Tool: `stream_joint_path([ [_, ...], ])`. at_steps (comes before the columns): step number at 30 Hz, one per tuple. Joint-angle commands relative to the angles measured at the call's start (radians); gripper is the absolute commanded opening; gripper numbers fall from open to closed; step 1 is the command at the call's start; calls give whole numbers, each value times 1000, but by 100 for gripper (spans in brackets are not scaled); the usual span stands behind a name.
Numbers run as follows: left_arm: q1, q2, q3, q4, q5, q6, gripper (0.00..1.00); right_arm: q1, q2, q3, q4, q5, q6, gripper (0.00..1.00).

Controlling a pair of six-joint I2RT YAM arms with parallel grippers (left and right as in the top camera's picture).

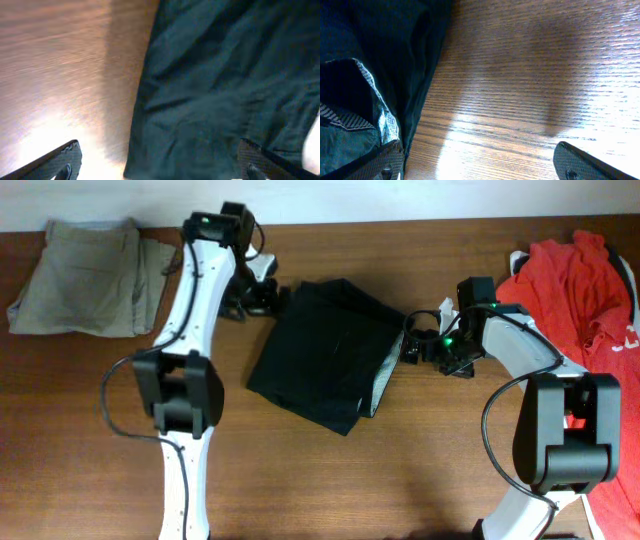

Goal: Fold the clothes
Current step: 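Lift the left end and fold it rightward over the trousers, then carry the folded trousers with the left gripper to the top-left corner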

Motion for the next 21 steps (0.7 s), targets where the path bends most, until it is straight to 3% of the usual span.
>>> stream_joint_path([
  [1, 12, 100, 0, -11, 197, 207, 99, 4, 0, 1, 0, 9, -11, 99],
  [8, 5, 223, -2, -17, 285, 251, 99, 5, 0, 1, 0, 9, -11, 99],
  [9, 3, 230, -2, -13, 285, 251, 94, 5, 0, 1, 0, 9, -11, 99],
  [10, -1, 239, -2, -12, 285, 251, 78, 5, 0, 1, 0, 9, -11, 99],
  [11, -5, 252, -2, -9, 284, 251, 51, 5, 0, 1, 0, 9, -11, 99],
  [13, -5, 264, -2, 7, 279, 251, 17, 5, 0, 1, 0, 9, -11, 99],
  [14, -1, 264, 0, 13, 266, 250, 8, 5, 0, 1, 0, 9, -11, 99],
  [17, 61, 263, 30, -2, -35, 80, 1, 5, 0, 1, 0, 9, -11, 99],
  [21, 218, 263, 264, -69, -128, 59, 1, 5, 0, 1, 0, 9, -11, 99],
])
